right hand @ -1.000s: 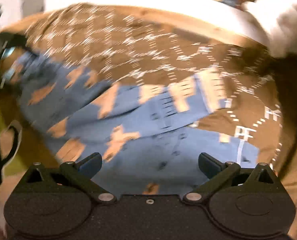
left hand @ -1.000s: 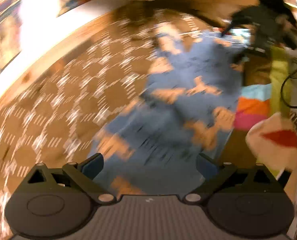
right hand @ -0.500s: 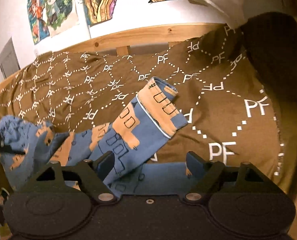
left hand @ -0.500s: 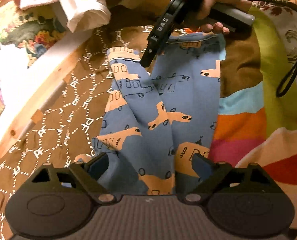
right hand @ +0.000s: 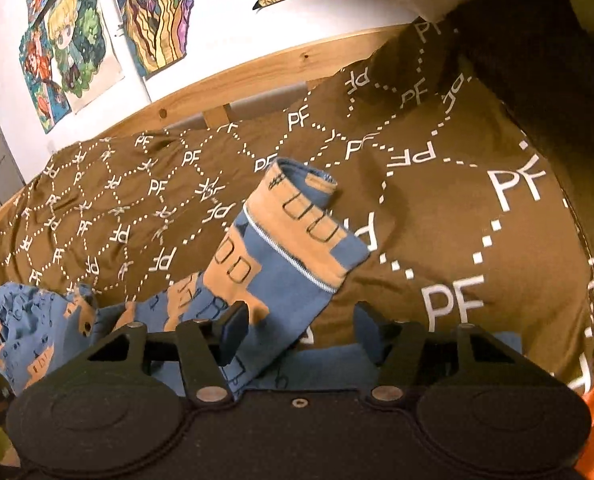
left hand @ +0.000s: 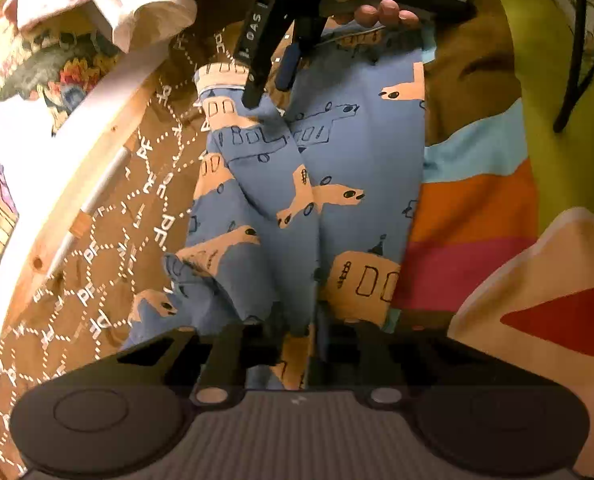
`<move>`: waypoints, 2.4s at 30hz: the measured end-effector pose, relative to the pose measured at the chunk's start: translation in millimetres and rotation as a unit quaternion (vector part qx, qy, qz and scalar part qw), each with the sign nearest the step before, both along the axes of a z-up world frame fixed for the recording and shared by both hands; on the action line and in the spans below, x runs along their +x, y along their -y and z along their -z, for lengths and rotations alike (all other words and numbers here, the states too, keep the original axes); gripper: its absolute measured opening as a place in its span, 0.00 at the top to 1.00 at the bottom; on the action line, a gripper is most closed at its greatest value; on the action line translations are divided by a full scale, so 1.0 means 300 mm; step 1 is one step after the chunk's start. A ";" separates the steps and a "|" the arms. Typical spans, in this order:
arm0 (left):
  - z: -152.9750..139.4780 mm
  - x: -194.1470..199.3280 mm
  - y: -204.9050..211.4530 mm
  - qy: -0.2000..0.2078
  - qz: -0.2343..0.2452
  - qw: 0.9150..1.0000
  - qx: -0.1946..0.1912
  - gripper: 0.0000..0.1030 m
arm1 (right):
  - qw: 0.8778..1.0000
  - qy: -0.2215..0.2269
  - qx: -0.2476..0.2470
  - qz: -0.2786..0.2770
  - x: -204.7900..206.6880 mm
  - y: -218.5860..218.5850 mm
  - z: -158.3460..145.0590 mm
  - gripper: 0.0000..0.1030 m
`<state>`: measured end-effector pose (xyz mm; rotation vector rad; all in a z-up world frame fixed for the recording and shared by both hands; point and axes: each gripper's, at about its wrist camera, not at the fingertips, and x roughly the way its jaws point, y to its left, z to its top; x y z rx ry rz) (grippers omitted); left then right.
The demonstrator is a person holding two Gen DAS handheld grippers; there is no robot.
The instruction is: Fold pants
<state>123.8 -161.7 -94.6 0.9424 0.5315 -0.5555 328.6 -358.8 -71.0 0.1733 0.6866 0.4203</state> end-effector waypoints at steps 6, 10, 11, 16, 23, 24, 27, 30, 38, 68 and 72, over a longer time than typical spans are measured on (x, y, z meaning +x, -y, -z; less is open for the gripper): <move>-0.021 0.040 -0.026 -0.036 -0.035 0.998 -0.037 0.99 | 1.000 0.010 0.015 0.021 0.016 0.039 -0.022 0.45; -0.032 0.049 -0.038 -0.047 -0.045 0.997 -0.052 0.99 | 0.999 0.036 -0.040 -0.005 0.019 0.022 -0.031 0.45; -0.034 0.051 -0.040 -0.048 -0.047 0.996 -0.053 0.99 | 0.998 0.039 -0.045 -0.011 0.028 0.020 -0.029 0.47; -0.041 0.046 -0.039 -0.044 -0.046 0.997 -0.051 0.99 | 0.999 0.035 -0.029 -0.013 0.077 0.038 -0.022 0.66; -0.052 0.056 -0.054 -0.049 -0.045 0.996 -0.059 0.99 | 0.999 0.024 -0.028 -0.018 0.047 0.046 -0.035 0.92; -0.056 0.059 -0.057 -0.051 -0.044 0.996 -0.060 0.99 | 0.999 0.020 -0.028 -0.016 0.040 0.049 -0.038 0.93; -0.075 0.063 -0.070 -0.058 -0.036 0.995 -0.067 0.99 | 1.000 0.008 -0.022 -0.004 0.013 0.073 -0.069 0.94; -0.108 0.063 -0.087 -0.062 -0.018 0.995 -0.073 0.99 | 1.000 0.002 -0.025 0.000 -0.022 0.100 -0.127 0.95; -0.192 0.042 -0.127 -0.107 0.052 0.987 -0.107 0.99 | 0.999 -0.030 -0.040 0.014 -0.125 0.199 -0.294 0.95; -0.153 0.065 -0.182 -0.153 0.087 0.977 -0.118 0.56 | 0.989 -0.048 -0.131 0.049 -0.380 0.293 -0.180 0.64; -0.230 0.124 -0.218 -0.135 0.058 0.973 -0.179 0.45 | 0.989 -0.009 -0.145 0.023 -0.329 0.268 -0.215 0.54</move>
